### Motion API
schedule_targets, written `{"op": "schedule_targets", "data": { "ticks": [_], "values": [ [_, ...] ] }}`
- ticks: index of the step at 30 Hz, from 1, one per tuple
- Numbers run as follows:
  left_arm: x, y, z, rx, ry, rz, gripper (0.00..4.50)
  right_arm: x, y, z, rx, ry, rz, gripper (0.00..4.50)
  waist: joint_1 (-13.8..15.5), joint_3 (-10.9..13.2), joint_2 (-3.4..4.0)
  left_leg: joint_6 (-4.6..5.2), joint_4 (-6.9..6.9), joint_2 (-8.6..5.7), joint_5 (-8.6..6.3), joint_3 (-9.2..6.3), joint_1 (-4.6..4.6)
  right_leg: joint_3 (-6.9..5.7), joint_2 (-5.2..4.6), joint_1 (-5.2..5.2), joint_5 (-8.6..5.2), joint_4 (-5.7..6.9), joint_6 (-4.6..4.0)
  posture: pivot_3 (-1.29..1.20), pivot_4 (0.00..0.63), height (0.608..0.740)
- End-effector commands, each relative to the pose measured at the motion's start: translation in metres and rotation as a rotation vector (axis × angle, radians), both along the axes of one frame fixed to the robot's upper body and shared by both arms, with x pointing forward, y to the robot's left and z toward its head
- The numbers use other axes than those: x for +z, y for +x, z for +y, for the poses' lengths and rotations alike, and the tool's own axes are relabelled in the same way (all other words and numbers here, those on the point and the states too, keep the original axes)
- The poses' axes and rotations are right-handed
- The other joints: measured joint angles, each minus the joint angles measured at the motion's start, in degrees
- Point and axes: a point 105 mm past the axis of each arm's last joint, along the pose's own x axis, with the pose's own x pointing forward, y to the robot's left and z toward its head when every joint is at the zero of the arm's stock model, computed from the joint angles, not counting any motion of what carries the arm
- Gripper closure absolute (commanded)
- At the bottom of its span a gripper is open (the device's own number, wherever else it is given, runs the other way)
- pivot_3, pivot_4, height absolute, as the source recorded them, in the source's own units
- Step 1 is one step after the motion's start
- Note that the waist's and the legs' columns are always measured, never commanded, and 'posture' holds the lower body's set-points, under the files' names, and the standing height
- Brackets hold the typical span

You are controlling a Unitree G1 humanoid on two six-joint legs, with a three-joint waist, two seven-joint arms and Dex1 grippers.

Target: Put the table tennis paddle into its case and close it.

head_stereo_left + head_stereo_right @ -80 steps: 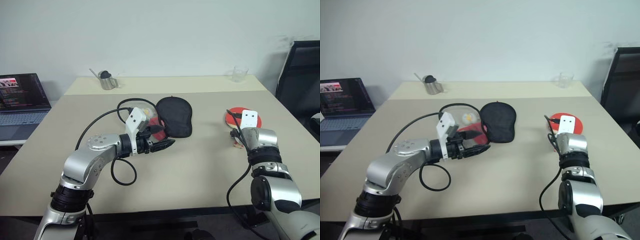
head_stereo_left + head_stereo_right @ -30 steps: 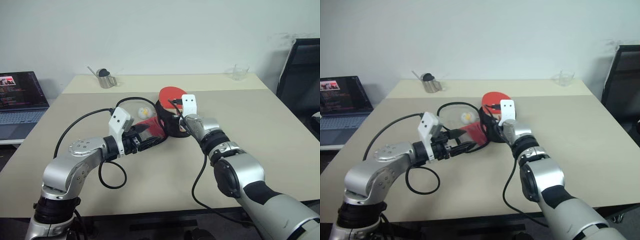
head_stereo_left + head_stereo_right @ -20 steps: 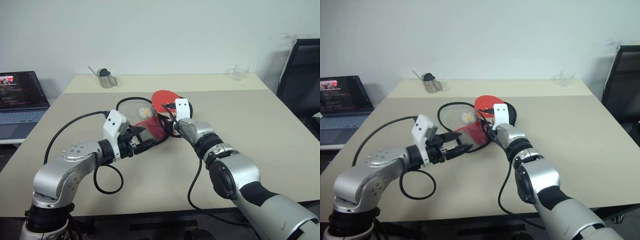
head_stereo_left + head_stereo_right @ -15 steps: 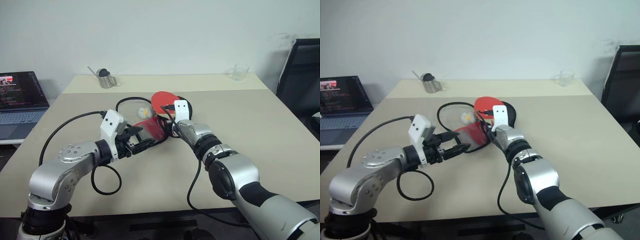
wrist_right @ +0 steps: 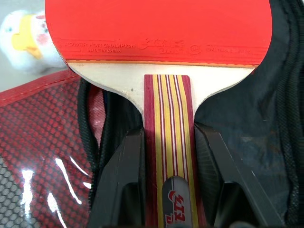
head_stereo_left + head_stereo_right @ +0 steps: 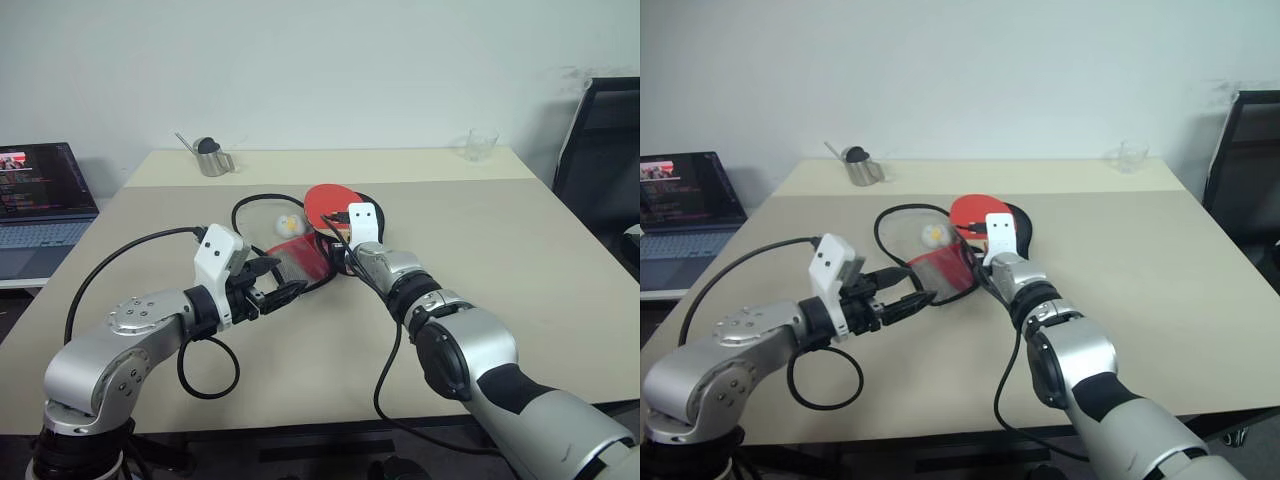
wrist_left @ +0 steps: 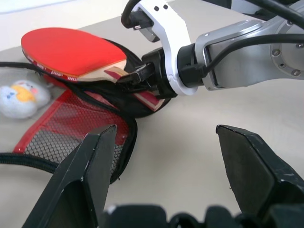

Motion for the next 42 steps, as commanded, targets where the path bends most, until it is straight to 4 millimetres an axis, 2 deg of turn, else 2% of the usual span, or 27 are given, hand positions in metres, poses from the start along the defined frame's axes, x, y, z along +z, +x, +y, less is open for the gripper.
{"op": "schedule_targets", "data": {
  "ticks": [1,14,23,24,25,33,42],
  "values": [
    [0.012,-0.005,-0.002,-0.008,0.002,-0.057,0.84,0.03,0.007,0.003,-0.003,0.014,-0.1,3.42,0.0,0.0,0.0,0.0,0.0,0.0,0.0,0.0,0.0,0.0,0.0,0.0,0.0,0.0,0.0,0.0,0.15,0.74],
    [0.015,-0.005,0.0,0.001,0.015,-0.063,0.84,0.023,0.005,0.005,0.001,0.006,-0.091,3.42,0.0,0.0,0.0,0.0,0.0,0.0,0.0,0.0,0.0,0.0,0.0,0.0,0.0,-0.01,0.0,0.0,0.15,0.74],
    [0.014,-0.005,-0.001,0.001,0.016,-0.062,0.84,0.021,0.005,0.002,-0.019,0.017,-0.081,0.42,0.0,0.0,0.0,0.0,0.0,0.0,0.0,0.0,0.03,0.0,0.0,0.02,0.0,0.0,-0.01,0.0,0.15,0.74],
    [0.014,-0.005,-0.001,0.001,0.015,-0.062,0.84,0.022,0.005,0.002,-0.019,0.019,-0.083,0.12,0.0,0.0,0.0,0.0,0.0,0.0,0.0,0.0,0.04,0.0,0.0,0.02,-0.01,0.01,-0.01,0.0,0.15,0.74],
    [0.014,-0.005,-0.001,0.001,0.016,-0.062,0.84,0.024,0.006,0.002,-0.02,0.021,-0.085,0.02,0.0,0.0,0.0,0.0,0.0,0.0,0.0,0.01,0.04,0.0,0.0,0.02,-0.01,0.01,-0.01,0.0,0.15,0.74],
    [0.014,-0.002,-0.004,-0.01,0.016,-0.06,0.84,0.035,0.008,0.002,-0.001,0.042,-0.104,0.02,-0.01,0.0,0.0,0.0,0.0,0.0,0.0,0.0,0.04,0.0,0.0,0.03,-0.01,0.01,-0.01,0.0,0.15,0.74],
    [0.015,0.0,-0.005,-0.016,0.014,-0.068,0.84,0.024,0.004,0.006,0.022,0.019,-0.079,0.02,-0.04,0.0,0.0,0.0,-0.01,0.0,0.0,0.01,0.06,0.0,0.0,0.04,-0.01,0.0,-0.01,0.0,0.15,0.74]
  ]
}}
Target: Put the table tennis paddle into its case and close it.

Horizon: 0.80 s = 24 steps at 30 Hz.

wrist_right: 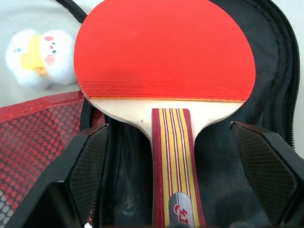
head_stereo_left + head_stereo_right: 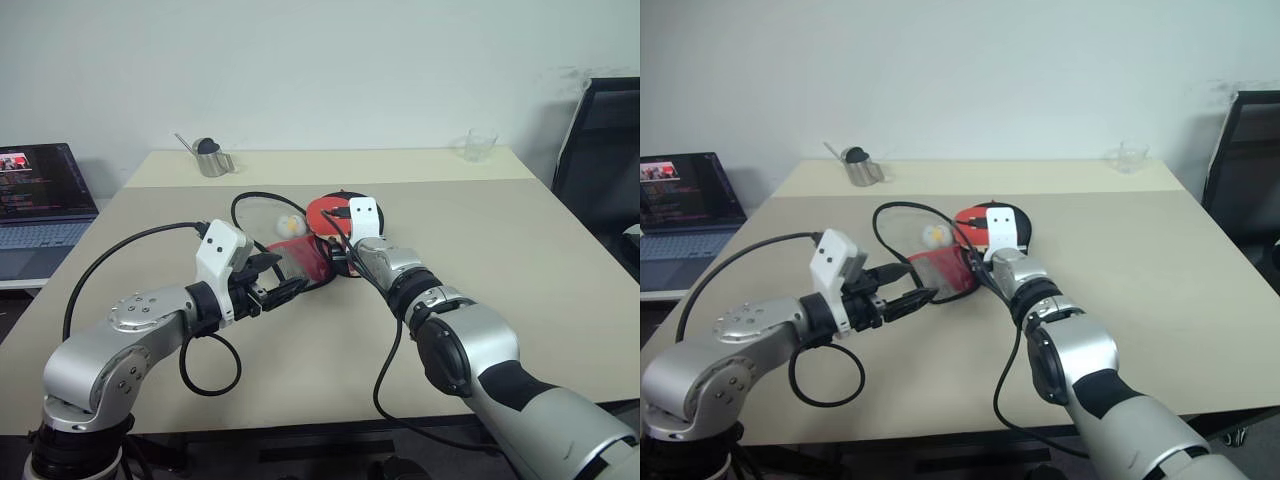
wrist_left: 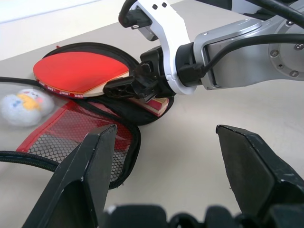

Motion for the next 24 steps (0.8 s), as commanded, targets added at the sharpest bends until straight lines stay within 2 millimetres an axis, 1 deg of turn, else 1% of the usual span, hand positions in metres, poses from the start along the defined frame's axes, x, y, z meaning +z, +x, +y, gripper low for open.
{"op": "schedule_targets", "data": {
  "ticks": [1,11,12,14,16,20,24],
  "values": [
    [0.009,-0.002,-0.002,-0.012,0.0,-0.048,0.84,0.013,0.001,0.006,0.016,0.003,-0.042,0.02,0.0,0.0,0.0,0.0,0.0,0.0,0.0,0.0,0.0,0.0,0.0,0.0,0.0,0.0,0.0,0.0,0.15,0.74],
    [0.009,-0.001,-0.001,-0.005,0.0,-0.053,0.84,0.005,0.0,0.005,0.024,-0.027,-0.022,0.02,0.0,0.0,0.0,0.0,0.0,0.0,0.0,0.0,0.0,0.0,0.0,0.0,0.0,0.0,0.0,0.0,0.15,0.74],
    [0.01,-0.001,-0.001,-0.004,0.0,-0.053,0.84,0.004,-0.001,0.005,0.023,-0.027,-0.022,0.2,0.0,0.0,0.0,0.0,0.0,0.0,0.0,0.0,0.0,0.0,0.0,0.0,0.0,0.0,0.0,0.0,0.15,0.74],
    [0.009,-0.001,0.0,-0.003,0.001,-0.054,0.84,0.005,0.0,0.005,0.018,-0.024,-0.028,0.62,0.0,0.0,0.0,0.0,0.0,0.0,0.0,0.0,0.0,0.0,0.0,0.0,0.0,0.0,0.0,0.0,0.15,0.74],
    [0.009,-0.001,0.0,-0.003,0.001,-0.054,0.84,0.007,0.0,0.005,0.017,-0.02,-0.033,1.27,0.0,0.0,0.0,0.0,0.0,0.0,0.0,0.0,0.0,0.0,0.0,0.0,0.0,0.0,0.0,0.0,0.15,0.74],
    [0.009,0.0,0.0,-0.004,0.001,-0.055,0.84,0.014,0.002,0.005,0.023,-0.01,-0.046,2.75,0.0,0.0,0.0,0.0,0.0,0.0,0.0,0.0,0.0,0.0,0.0,0.0,0.0,0.0,0.0,0.0,0.15,0.74],
    [0.009,0.002,-0.001,-0.009,0.0,-0.056,0.84,0.015,0.002,0.003,0.023,-0.012,-0.049,4.2,-0.03,0.0,0.0,0.0,0.0,0.0,0.0,0.01,0.01,0.0,0.0,0.0,0.0,0.0,0.0,0.0,0.15,0.74]
  ]
}}
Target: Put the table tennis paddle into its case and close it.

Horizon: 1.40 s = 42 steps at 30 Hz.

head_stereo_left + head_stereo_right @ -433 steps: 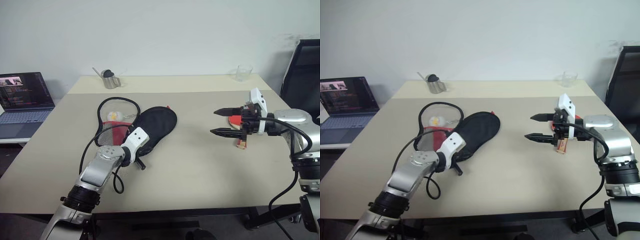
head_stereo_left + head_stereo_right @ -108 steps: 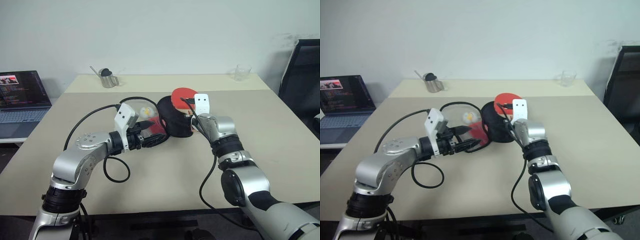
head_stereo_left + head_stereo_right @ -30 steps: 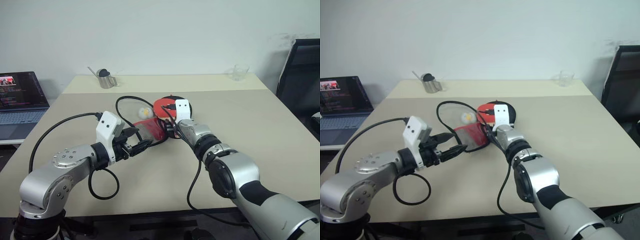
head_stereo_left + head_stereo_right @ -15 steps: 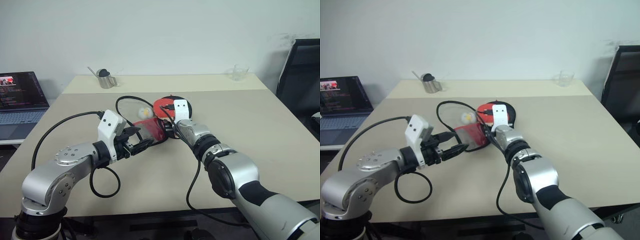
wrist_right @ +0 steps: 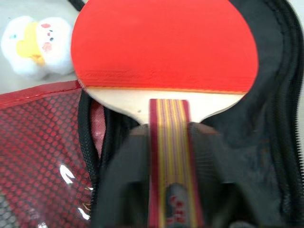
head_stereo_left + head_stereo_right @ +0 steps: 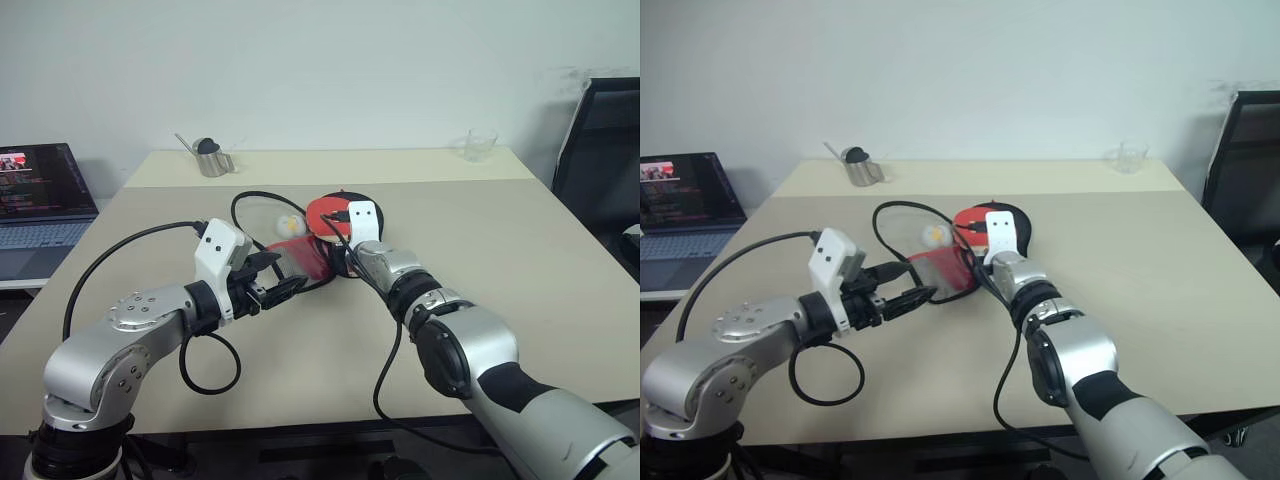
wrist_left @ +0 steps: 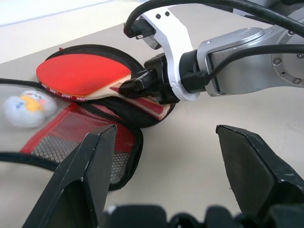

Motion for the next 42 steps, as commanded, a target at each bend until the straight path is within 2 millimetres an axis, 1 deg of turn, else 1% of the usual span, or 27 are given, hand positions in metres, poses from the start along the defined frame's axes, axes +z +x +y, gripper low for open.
{"op": "schedule_targets", "data": {
  "ticks": [1,10,11,14,15,18,22,24,31,32,34,35,41,42],
  "values": [
    [0.008,0.001,-0.002,-0.011,0.002,-0.044,0.84,0.02,0.003,0.004,0.018,0.004,-0.059,4.48,0.0,0.0,0.0,0.0,0.0,0.0,0.0,0.0,0.01,-0.01,0.0,0.0,0.0,0.0,0.0,0.0,0.15,0.74],
    [0.007,0.003,-0.004,-0.023,0.001,-0.045,0.84,0.023,0.003,0.008,0.05,0.016,-0.058,4.48,0.0,0.0,0.0,0.0,0.0,0.0,0.0,-0.01,0.0,0.0,0.0,0.0,0.0,0.0,-0.01,0.0,0.15,0.74],
    [0.007,0.003,-0.004,-0.024,0.001,-0.045,0.84,0.023,0.002,0.009,0.057,0.014,-0.056,4.32,0.0,0.0,0.0,0.0,0.0,0.0,0.0,0.0,0.0,0.0,0.0,0.0,0.0,0.0,-0.01,0.0,0.15,0.74],
    [0.006,0.003,-0.004,-0.026,-0.001,-0.044,0.84,0.025,0.003,0.009,0.064,0.008,-0.061,3.62,0.01,0.0,0.0,0.0,0.0,0.0,0.0,-0.01,0.01,-0.01,0.0,0.01,0.0,0.0,-0.01,0.0,0.15,0.74],
    [0.006,0.003,-0.004,-0.027,0.0,-0.043,0.84,0.026,0.003,0.008,0.061,0.01,-0.062,3.17,0.01,0.0,0.0,0.0,0.0,0.0,0.0,-0.01,0.01,-0.01,0.0,0.01,0.0,0.0,-0.01,0.0,0.15,0.74],
    [0.005,0.003,-0.006,-0.031,-0.002,-0.042,0.84,0.026,0.003,0.007,0.054,0.0,-0.065,2.18,0.01,0.0,0.0,0.0,0.0,0.0,0.0,-0.01,0.0,0.0,0.0,0.01,0.0,0.0,-0.01,0.0,0.15,0.74],
    [0.006,0.003,-0.007,-0.035,-0.002,-0.044,0.84,0.019,0.002,0.005,0.047,-0.026,-0.051,0.71,0.0,0.0,0.0,0.0,0.0,0.0,0.0,-0.01,0.0,0.0,0.0,0.0,0.0,0.0,-0.01,0.0,0.15,0.74],
    [0.005,0.002,-0.007,-0.035,-0.002,-0.043,0.84,0.015,0.002,0.005,0.046,-0.031,-0.042,0.06,0.0,0.0,0.0,0.0,0.0,0.0,0.0,-0.01,0.0,0.0,0.0,0.0,0.0,0.0,-0.01,0.0,0.15,0.74],
    [0.005,0.001,-0.007,-0.032,-0.003,-0.041,0.84,-0.001,-0.001,0.001,0.033,-0.041,0.003,0.06,0.0,0.0,0.0,0.0,0.0,0.0,0.0,-0.01,0.0,0.0,0.0,0.0,0.0,0.0,-0.01,0.0,0.15,0.74],
    [0.005,0.001,-0.007,-0.031,-0.002,-0.041,0.84,-0.002,-0.001,0.001,0.03,-0.042,0.006,0.23,0.0,0.0,0.0,0.0,0.0,0.0,0.0,-0.01,0.0,0.0,0.0,0.0,0.0,0.0,-0.01,0.0,0.15,0.74],
    [0.005,0.001,-0.006,-0.029,-0.001,-0.04,0.84,-0.004,-0.001,0.0,0.026,-0.043,0.009,0.66,0.0,0.0,0.0,0.0,0.0,0.0,0.0,-0.01,0.0,0.0,0.0,0.0,0.0,0.0,-0.01,0.0,0.15,0.74],
    [0.005,0.001,-0.005,-0.028,-0.001,-0.039,0.84,-0.005,-0.002,-0.001,0.024,-0.043,0.01,0.97,0.0,0.0,0.0,0.0,0.0,0.0,0.0,-0.01,0.0,-0.01,0.0,0.0,0.0,0.0,-0.01,0.0,0.15,0.74],
    [0.005,0.001,-0.006,-0.028,-0.001,-0.038,0.84,-0.004,-0.001,-0.002,0.018,-0.041,0.009,3.13,0.0,0.0,0.0,0.0,0.0,0.0,0.0,-0.01,0.0,0.0,0.0,0.0,0.0,0.0,-0.01,0.0,0.15,0.74],
    [0.005,0.002,-0.006,-0.028,-0.001,-0.038,0.84,-0.003,-0.001,-0.002,0.018,-0.04,0.008,3.43,0.0,0.0,0.0,0.0,0.0,0.0,0.0,-0.01,0.0,0.0,0.0,0.0,0.0,0.0,-0.01,0.0,0.15,0.74]
  ]
}}
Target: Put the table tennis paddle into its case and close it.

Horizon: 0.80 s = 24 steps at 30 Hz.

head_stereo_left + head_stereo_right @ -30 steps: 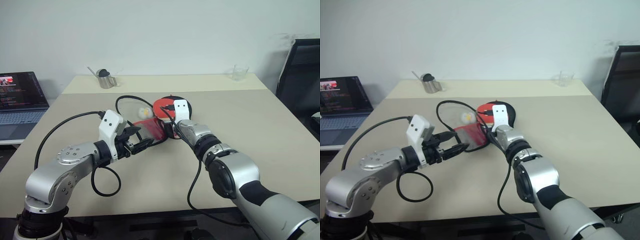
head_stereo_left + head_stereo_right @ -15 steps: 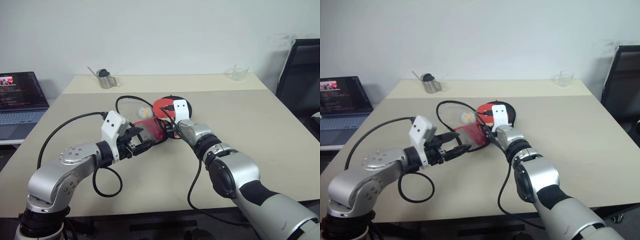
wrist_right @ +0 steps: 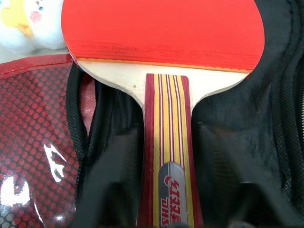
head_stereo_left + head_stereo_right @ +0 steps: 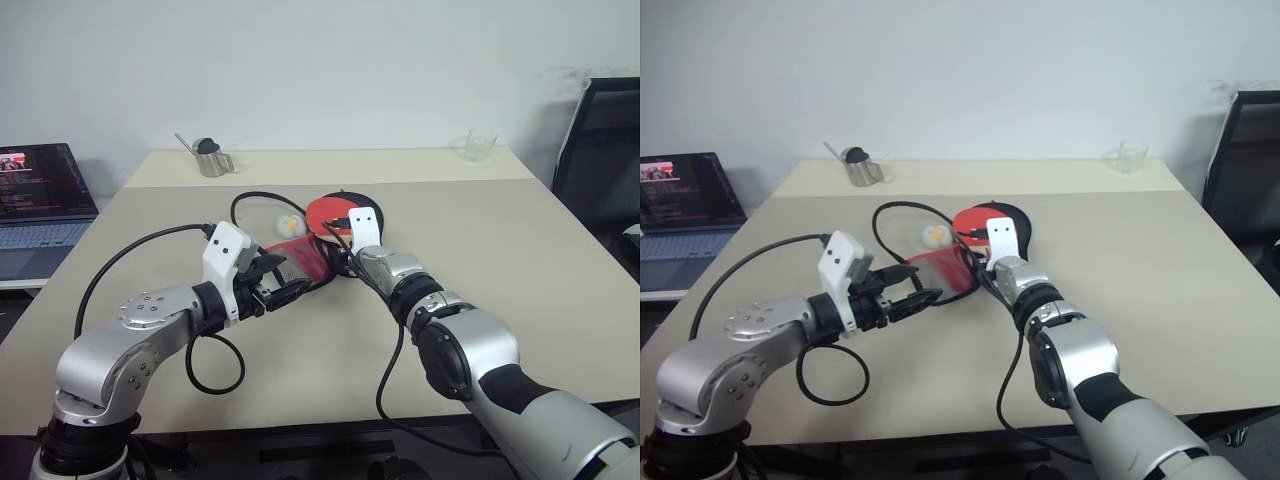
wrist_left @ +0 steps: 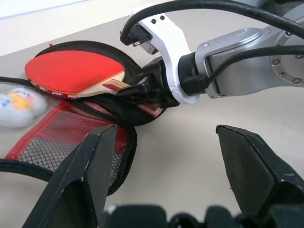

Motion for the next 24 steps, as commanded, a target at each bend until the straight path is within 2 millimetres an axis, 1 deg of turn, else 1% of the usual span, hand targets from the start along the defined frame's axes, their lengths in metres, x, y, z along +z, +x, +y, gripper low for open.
{"op": "schedule_targets", "data": {
  "ticks": [1,6,11,12,14,17,21,24],
  "values": [
    [0.011,-0.001,-0.001,-0.006,-0.002,-0.052,0.84,0.011,0.003,0.002,0.004,0.006,-0.035,3.44,0.0,0.0,0.0,0.0,0.0,0.0,0.0,0.01,0.0,0.0,0.0,0.0,0.0,0.0,0.0,0.0,0.15,0.74],
    [0.011,-0.001,0.0,-0.006,-0.001,-0.052,0.84,0.016,0.004,0.001,0.0,0.019,-0.043,3.44,-0.01,0.0,0.0,0.0,0.0,0.0,0.0,0.0,0.0,0.0,0.0,0.0,0.0,0.0,0.0,0.0,0.15,0.74],
    [0.011,0.0,0.0,-0.007,-0.001,-0.051,0.84,0.032,0.006,0.006,0.01,0.083,-0.068,3.44,-0.01,0.0,0.0,0.0,0.0,0.0,0.0,0.0,0.0,0.0,0.0,0.0,0.0,0.0,0.0,0.0,0.15,0.74],
    [0.011,0.0,0.0,-0.007,0.0,-0.051,0.84,0.038,0.007,0.007,0.018,0.093,-0.087,3.44,-0.01,0.0,0.0,0.0,0.0,0.0,0.0,0.0,0.0,0.0,0.0,0.0,0.0,0.0,0.0,0.0,0.15,0.74],
    [0.011,-0.001,0.0,-0.008,-0.001,-0.05,0.84,0.048,0.009,0.009,0.03,0.097,-0.123,3.44,-0.08,0.0,0.0,0.0,0.0,0.0,0.0,0.0,0.0,0.0,0.0,-0.01,0.0,0.0,0.0,0.0,0.15,0.74],
    [0.011,-0.001,0.0,-0.008,0.0,-0.049,0.84,0.058,0.01,0.009,0.034,0.092,-0.153,3.44,-0.12,0.0,0.0,0.0,-0.01,0.0,0.0,0.0,-0.01,0.0,0.0,-0.02,0.0,-0.01,0.0,0.0,0.15,0.74],
    [0.011,0.0,0.0,-0.01,0.0,-0.05,0.84,0.06,0.012,0.006,0.026,0.079,-0.165,3.44,-0.12,0.0,0.0,0.0,-0.01,-0.01,0.0,0.0,-0.02,0.0,0.0,-0.01,0.0,-0.02,0.0,0.0,0.15,0.74],
    [0.011,0.0,0.0,-0.01,0.0,-0.05,0.84,0.057,0.013,0.001,-0.003,0.07,-0.158,3.44,-0.12,0.0,0.0,0.0,-0.01,-0.01,0.0,0.0,-0.02,0.0,0.0,-0.01,0.0,-0.02,0.0,0.0,0.15,0.74]
  ]
}}
